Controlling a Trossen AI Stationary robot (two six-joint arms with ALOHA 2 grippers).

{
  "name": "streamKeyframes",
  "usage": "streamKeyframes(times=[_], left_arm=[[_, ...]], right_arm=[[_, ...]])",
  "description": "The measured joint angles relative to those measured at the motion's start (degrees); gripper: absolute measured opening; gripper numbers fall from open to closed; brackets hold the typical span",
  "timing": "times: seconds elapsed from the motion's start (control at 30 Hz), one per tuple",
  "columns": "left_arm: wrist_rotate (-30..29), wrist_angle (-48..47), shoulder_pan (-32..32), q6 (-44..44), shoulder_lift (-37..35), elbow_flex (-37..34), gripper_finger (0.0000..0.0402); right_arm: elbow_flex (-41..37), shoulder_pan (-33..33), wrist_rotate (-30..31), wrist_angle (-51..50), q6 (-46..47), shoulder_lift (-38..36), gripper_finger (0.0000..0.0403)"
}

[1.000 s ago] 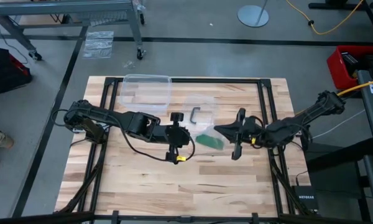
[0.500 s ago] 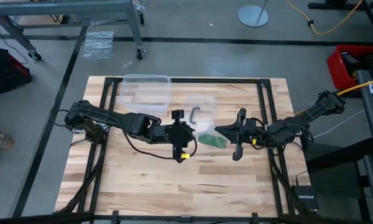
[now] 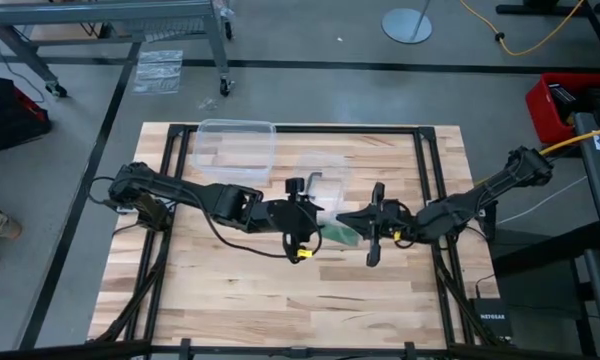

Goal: Roll bandage
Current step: Close the transparent zip bag

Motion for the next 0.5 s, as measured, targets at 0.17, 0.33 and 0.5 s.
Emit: streamKeyframes(times=[0.17,0.33,0.5], left_arm=[[1.2,1.0,0.1,3.2,1.1,0.1,0.0128],[1.1,0.9,0.0,6.0,1.4,0.1,0.0044],[0.4,0.9,0.1,7.4,1.4,0.1,0.0009]], right_arm=[[0.0,0.0,-1.5,2.4,-0.4,0.6,0.0000],[0.0,0.0,-1.2,2.5,-0.5,0.6,0.0000],[0.0,0.0,-1.0,3.3,-1.9,0.6,0.0000]])
